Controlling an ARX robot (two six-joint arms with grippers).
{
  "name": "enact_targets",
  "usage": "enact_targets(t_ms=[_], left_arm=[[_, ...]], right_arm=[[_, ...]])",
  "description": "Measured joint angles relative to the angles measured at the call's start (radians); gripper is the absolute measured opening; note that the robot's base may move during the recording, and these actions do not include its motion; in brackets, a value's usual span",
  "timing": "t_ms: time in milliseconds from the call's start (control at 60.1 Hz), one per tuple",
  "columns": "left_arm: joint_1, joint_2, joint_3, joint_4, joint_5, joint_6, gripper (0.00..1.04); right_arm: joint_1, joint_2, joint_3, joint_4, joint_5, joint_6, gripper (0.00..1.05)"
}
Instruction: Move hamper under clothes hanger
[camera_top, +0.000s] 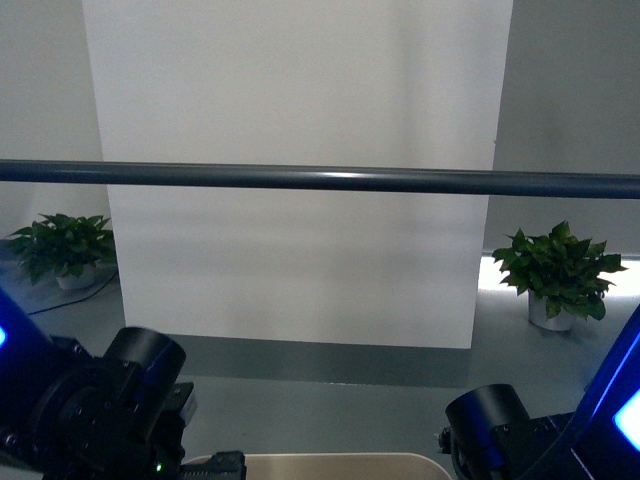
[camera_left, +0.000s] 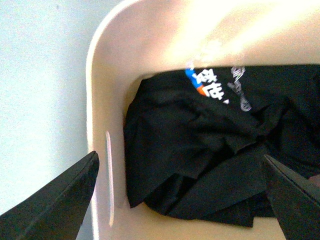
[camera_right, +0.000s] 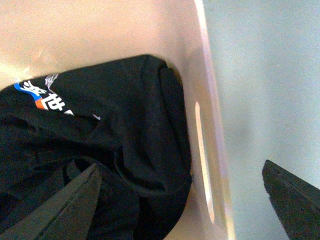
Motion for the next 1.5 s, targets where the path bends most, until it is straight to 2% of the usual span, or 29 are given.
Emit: enact_targets(t_ms=[316,649,915,1098,1165,1215,1281,1298,1365,1498], left_arm=[[-0.018,-0.15,0.093,-0.073,-0.023,0.058,0.98],[-0.028,-0.297,0.136,-0.055,-0.049,0.116,0.98],[-0.04,-0.474,0.114,0.027,-0.072,0.126,0.98],[-0.056,-0.638,0.005,0.158,-0.073,0.154,0.98],[-0.066,-0.719,-0.072,0.25,-0.073,0.167,0.98],[-0.076,-0.777,-0.137,0.311,-0.16,0.169,0.91],[-0.076,-0.829,-0.204,0.354,-0.208,0.169,0.84],[-0.074,-0.856,-0.24,0.375,-0.211,0.169,0.8],[-0.056,-0.939,-0.364,0.441,-0.204,0.169,0.68],[-0.004,-1.039,-0.592,0.534,-0.177,0.169,0.43]], right_arm=[[-0.026,-0.175,0.046,-0.087,0.066,-0.084,0.97],[-0.011,-0.357,0.095,-0.123,0.159,-0.18,0.97],[0.042,-0.533,0.084,-0.005,0.33,-0.298,0.97],[0.083,-0.672,-0.005,0.162,0.43,-0.406,0.97],[0.106,-0.735,-0.063,0.249,0.475,-0.444,0.97],[0.119,-0.775,-0.103,0.305,0.479,-0.456,0.95],[0.113,-0.816,-0.148,0.338,0.392,-0.433,0.89],[0.108,-0.839,-0.178,0.356,0.339,-0.413,0.85],[0.086,-0.922,-0.296,0.418,0.237,-0.374,0.73],[0.018,-1.048,-0.527,0.512,0.177,-0.34,0.48]])
